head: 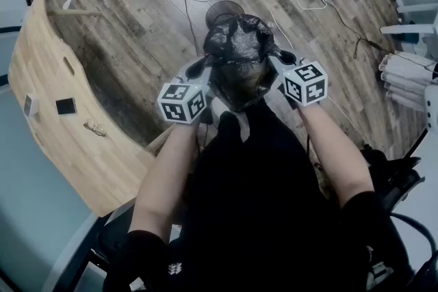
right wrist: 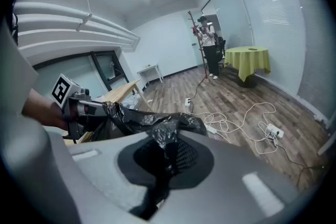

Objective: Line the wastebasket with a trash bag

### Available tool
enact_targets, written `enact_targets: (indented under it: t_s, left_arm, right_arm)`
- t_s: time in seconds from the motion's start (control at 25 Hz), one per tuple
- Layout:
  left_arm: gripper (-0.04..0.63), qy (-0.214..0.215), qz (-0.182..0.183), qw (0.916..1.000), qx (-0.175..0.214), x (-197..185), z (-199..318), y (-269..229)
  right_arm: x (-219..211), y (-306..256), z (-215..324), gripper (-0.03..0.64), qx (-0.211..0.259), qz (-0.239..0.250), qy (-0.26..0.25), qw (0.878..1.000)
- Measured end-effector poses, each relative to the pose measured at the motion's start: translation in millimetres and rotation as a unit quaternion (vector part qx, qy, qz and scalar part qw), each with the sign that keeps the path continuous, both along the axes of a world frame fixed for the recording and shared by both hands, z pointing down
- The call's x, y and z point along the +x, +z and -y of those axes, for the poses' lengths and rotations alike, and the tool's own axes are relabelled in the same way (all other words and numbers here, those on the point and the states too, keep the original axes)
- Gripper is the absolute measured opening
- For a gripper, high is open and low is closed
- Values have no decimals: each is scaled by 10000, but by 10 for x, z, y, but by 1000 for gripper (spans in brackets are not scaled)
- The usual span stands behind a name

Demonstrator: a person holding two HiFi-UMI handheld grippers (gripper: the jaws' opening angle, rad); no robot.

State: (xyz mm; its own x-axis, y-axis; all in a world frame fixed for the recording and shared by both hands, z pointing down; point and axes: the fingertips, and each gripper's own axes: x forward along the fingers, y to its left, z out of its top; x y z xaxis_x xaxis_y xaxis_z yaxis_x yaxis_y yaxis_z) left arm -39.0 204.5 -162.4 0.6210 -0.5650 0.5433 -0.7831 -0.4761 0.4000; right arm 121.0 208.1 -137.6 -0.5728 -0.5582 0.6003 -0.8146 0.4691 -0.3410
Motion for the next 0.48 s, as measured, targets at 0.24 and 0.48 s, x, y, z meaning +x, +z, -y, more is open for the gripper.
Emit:
enact_targets:
  t_s: [0.24, 0.48]
  left_arm:
    - [2, -121, -3, 9999, -17, 36, 100, -13]
    - [2, -225, 236, 9995, -6, 89, 267, 24]
  right_arm:
    - [43, 37, 80, 2, -78, 21, -66, 9999]
    - [143, 68, 281, 2, 34, 38, -201, 9998]
